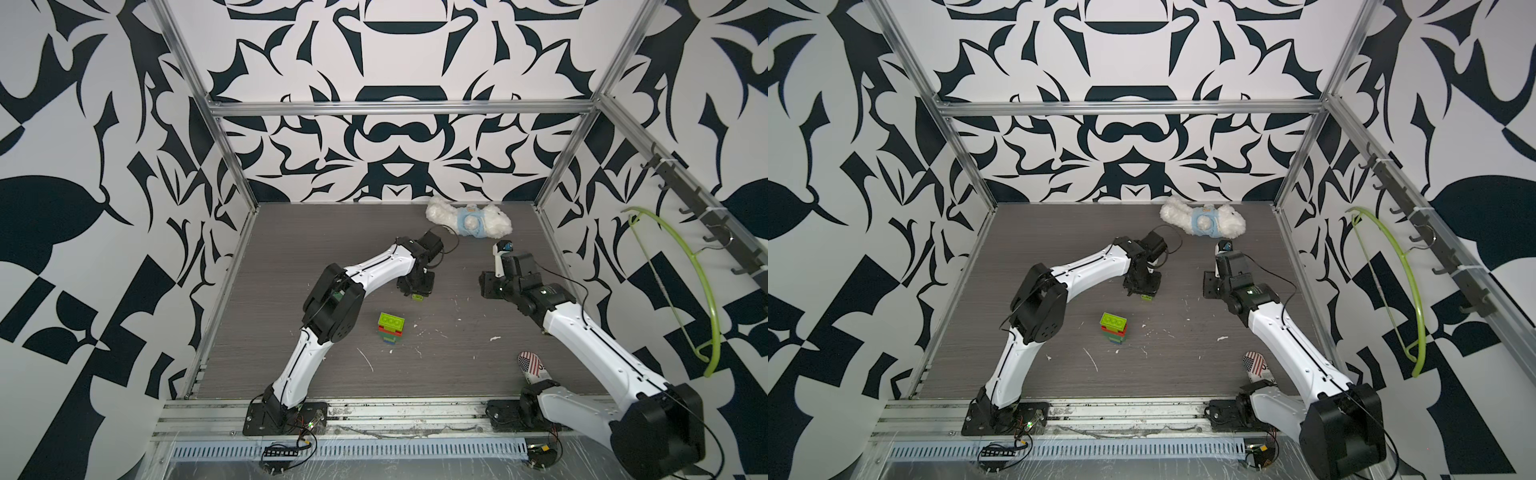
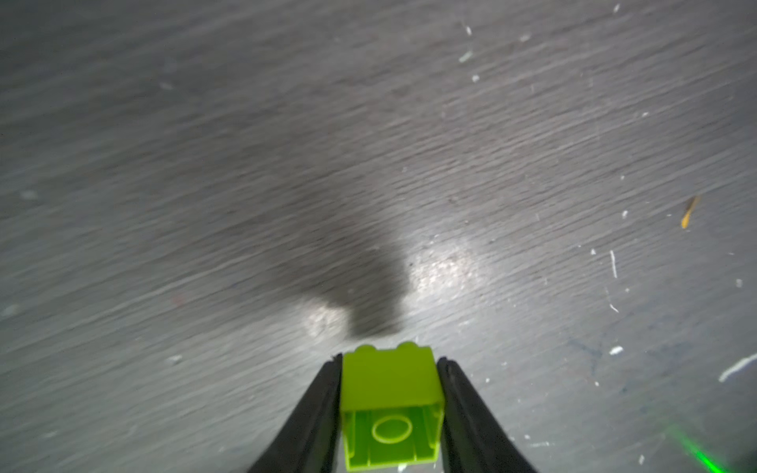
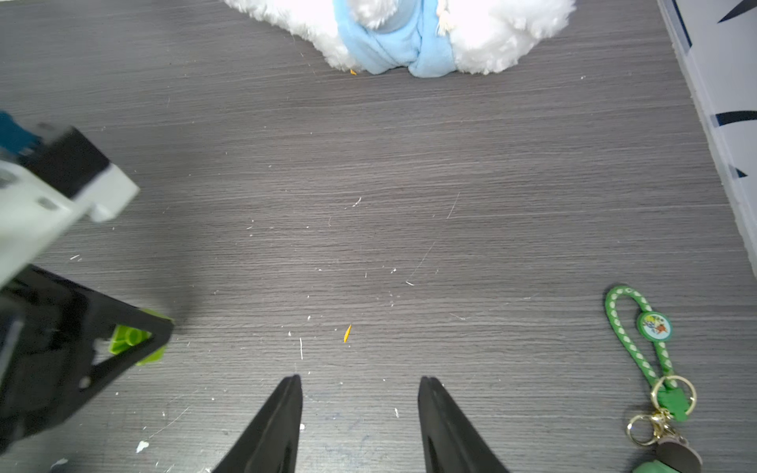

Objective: Assemble a carrot with lego
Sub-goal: Place the lego brick at the center of the board, then pick up the lego brick from the center of the board.

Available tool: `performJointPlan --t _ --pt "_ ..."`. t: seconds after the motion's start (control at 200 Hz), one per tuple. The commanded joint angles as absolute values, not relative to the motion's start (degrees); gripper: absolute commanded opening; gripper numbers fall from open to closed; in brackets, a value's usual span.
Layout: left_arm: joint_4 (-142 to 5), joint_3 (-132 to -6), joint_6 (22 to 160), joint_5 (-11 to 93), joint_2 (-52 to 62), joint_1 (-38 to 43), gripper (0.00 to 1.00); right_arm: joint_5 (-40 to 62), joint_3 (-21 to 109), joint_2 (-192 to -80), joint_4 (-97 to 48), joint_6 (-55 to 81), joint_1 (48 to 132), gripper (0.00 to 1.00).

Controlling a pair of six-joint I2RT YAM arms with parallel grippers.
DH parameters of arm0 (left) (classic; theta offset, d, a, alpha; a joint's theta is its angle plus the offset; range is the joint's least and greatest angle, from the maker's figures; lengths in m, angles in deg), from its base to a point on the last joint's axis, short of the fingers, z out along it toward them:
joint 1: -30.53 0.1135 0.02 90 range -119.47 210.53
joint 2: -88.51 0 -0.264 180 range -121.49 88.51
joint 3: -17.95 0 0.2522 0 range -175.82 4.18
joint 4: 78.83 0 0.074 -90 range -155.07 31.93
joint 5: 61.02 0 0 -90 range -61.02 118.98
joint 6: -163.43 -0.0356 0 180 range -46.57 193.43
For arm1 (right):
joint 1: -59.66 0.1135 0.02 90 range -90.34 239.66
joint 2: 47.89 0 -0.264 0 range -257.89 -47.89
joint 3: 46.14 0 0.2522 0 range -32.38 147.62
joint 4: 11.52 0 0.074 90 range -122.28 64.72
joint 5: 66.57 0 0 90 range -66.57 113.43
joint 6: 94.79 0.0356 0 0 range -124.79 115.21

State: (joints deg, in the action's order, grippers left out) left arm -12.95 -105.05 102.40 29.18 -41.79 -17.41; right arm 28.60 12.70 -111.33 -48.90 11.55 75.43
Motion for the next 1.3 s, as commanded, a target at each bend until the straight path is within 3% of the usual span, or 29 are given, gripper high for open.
performJointPlan --t 0.0,0.19,0.39,0.555,0.8,1.295 --pt "-9.56 -107.48 103.31 28.76 -43.36 -18.21 0.47 28.14 10.55 -110.91 -47.62 12.74 75.48 0.51" --pt "-8.91 -108.86 102.79 30.45 -43.88 -18.33 0.60 25.09 9.39 -110.74 -47.30 11.87 75.48 0.50" --pt "-11.27 -105.81 101.38 31.89 -33.74 -13.79 0.75 14.64 9.24 -112.04 -41.58 6.63 79.07 0.50" --pt "-14.86 -95.80 100.27 32.14 -22.14 -5.63 0.75 16.06 14.99 -121.56 -40.95 -4.06 89.28 0.53" --pt "-17.96 -82.13 100.20 38.24 -9.76 5.96 0.75 10.49 24.71 -136.31 -44.39 -16.14 91.68 0.60" --pt "-18.75 -79.10 97.96 38.02 -6.36 8.05 0.75 14.87 36.24 -152.10 -50.91 -23.29 94.45 0.59"
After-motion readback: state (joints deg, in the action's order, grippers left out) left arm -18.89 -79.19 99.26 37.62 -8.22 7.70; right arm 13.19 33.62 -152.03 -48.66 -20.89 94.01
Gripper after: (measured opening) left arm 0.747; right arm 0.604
